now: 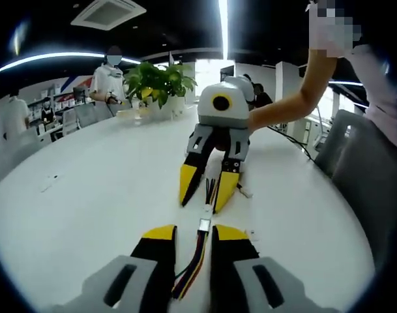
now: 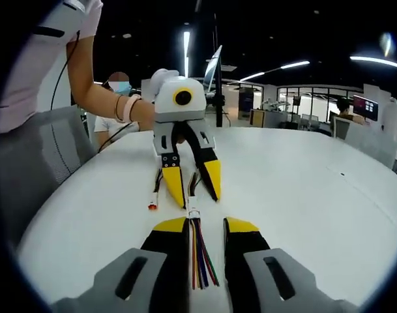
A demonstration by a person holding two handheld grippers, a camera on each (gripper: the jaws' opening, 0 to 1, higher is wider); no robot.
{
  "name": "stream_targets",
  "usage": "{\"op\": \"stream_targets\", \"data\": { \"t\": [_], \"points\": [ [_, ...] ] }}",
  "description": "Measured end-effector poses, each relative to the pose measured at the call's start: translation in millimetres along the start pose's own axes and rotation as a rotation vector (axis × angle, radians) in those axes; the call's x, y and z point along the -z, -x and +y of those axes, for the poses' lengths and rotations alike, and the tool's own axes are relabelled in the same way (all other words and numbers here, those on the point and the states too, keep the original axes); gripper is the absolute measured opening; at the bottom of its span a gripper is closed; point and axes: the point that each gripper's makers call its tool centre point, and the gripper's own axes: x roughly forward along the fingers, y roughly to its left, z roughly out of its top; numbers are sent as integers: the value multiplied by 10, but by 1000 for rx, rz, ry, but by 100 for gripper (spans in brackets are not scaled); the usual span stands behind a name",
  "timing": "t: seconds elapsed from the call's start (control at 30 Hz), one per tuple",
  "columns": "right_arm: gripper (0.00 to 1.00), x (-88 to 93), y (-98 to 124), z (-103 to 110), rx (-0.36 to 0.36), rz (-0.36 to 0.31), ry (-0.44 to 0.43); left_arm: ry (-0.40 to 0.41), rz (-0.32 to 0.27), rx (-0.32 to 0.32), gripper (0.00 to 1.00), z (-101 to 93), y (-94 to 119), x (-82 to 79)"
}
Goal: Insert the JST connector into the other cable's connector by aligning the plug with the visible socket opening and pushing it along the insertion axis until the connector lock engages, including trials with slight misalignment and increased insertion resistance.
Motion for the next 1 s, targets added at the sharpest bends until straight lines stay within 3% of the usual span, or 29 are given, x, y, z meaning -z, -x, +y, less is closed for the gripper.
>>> {"op": "stream_targets", "data": {
  "t": [0.3,0.53,0.8,1.0],
  "points": [
    [20,-112,115,-105,35,-35,0,-31,0,-28,22,-6,55,-105],
    [19,-316,267,-62,44,-66,39,-51,-25,-34,22,-61,165,-263],
    [19,-268,412,38,23,-30,59,-98,-5,6,21,-281,246,-330],
    [13,-178,466,226,-27,9,97,-116,18,25,21,-388,304,-262]
  ]
}}
